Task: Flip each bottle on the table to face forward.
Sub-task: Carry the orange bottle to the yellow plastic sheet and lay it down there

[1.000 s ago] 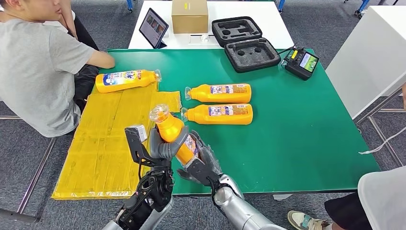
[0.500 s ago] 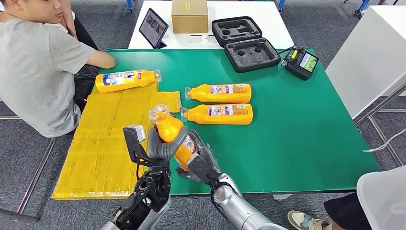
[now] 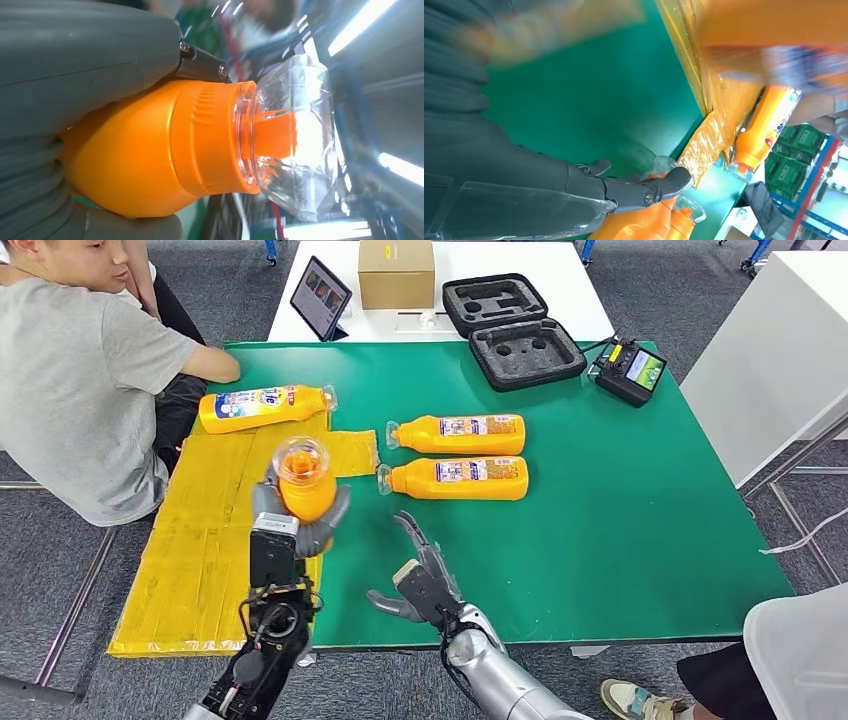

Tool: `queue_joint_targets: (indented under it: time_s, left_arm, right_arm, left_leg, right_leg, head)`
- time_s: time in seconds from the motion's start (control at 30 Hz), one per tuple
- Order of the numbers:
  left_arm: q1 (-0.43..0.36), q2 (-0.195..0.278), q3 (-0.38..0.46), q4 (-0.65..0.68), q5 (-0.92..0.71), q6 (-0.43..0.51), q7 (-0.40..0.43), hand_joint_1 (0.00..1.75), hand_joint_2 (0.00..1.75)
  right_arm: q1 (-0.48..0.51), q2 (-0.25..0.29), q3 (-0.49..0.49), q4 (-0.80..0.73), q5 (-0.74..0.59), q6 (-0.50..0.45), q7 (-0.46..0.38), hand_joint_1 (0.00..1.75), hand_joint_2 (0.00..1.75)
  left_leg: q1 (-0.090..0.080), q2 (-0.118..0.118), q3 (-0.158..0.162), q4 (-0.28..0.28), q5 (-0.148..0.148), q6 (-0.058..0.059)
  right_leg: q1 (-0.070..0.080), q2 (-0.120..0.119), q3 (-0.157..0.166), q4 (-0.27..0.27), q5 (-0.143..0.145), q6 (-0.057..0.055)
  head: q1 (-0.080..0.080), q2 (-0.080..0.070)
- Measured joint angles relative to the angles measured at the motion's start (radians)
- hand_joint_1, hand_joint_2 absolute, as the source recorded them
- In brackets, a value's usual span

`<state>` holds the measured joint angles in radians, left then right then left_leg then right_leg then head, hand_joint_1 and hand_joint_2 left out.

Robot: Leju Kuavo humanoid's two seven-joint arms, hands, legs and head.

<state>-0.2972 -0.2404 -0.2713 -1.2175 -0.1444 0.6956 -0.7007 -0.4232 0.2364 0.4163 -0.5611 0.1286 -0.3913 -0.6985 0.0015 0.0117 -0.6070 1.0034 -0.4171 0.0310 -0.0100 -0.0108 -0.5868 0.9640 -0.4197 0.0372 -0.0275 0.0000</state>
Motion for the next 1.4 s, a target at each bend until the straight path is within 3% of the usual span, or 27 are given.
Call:
queue_joint_targets:
  time_s: [0.2,0.47,0.7,1.1,1.23,1.4]
  left_arm:
    - [0.001,-0.012,0.136,-0.068,-0.285,0.003,0.000,1.75,1.75]
    - [-0.004,-0.029,0.209,-0.086,-0.488,0.003,0.000,1.75,1.75]
    - [-0.005,-0.047,0.294,-0.102,-0.822,0.003,0.011,1.75,1.75]
    - [-0.032,-0.070,0.428,0.042,-0.994,0.003,0.018,1.75,1.75]
    - [-0.043,-0.077,0.505,0.120,-1.132,0.004,0.025,1.75,1.75]
    - [-0.063,-0.079,0.561,0.213,-1.247,0.004,0.115,1.75,1.75]
  right_arm:
    - [0.013,-0.002,0.000,-0.035,0.000,0.002,0.000,0.00,1.75]
    - [0.027,-0.009,0.000,-0.057,-0.006,0.001,0.000,0.00,1.75]
    - [0.062,-0.021,-0.001,-0.124,-0.029,-0.003,0.000,0.00,1.75]
    - [0.211,-0.073,-0.015,-0.469,-0.045,-0.088,-0.001,0.00,1.75]
    - [0.299,-0.095,-0.057,-0.601,-0.035,-0.101,-0.001,0.00,1.75]
    - [0.375,-0.112,-0.097,-0.675,-0.025,-0.092,-0.001,0.00,1.75]
  left_leg:
    - [0.000,0.000,0.000,0.000,0.000,0.000]
    - [0.000,0.000,0.000,0.000,0.000,0.000]
    - [0.000,0.000,-0.001,0.000,0.000,0.000]
    - [0.000,0.000,-0.002,0.000,0.000,0.000]
    - [0.000,0.000,-0.002,0.000,0.000,0.000]
    - [0.000,0.000,-0.003,0.000,0.000,0.000]
  right_leg:
    - [0.000,0.000,0.000,0.000,0.000,0.000]
    - [0.000,0.000,0.000,0.000,0.000,0.000]
    - [0.000,0.000,-0.001,0.000,0.000,0.000]
    - [0.000,0.000,-0.002,0.000,0.000,0.000]
    - [0.000,0.000,-0.003,0.000,0.000,0.000]
    - [0.000,0.000,-0.004,0.000,0.000,0.000]
  head:
    - [0.000,0.000]
    - [0.000,0.000]
    - [0.000,0.000]
    - [0.000,0.000]
    - [0.000,0.000]
    - [0.000,0.000]
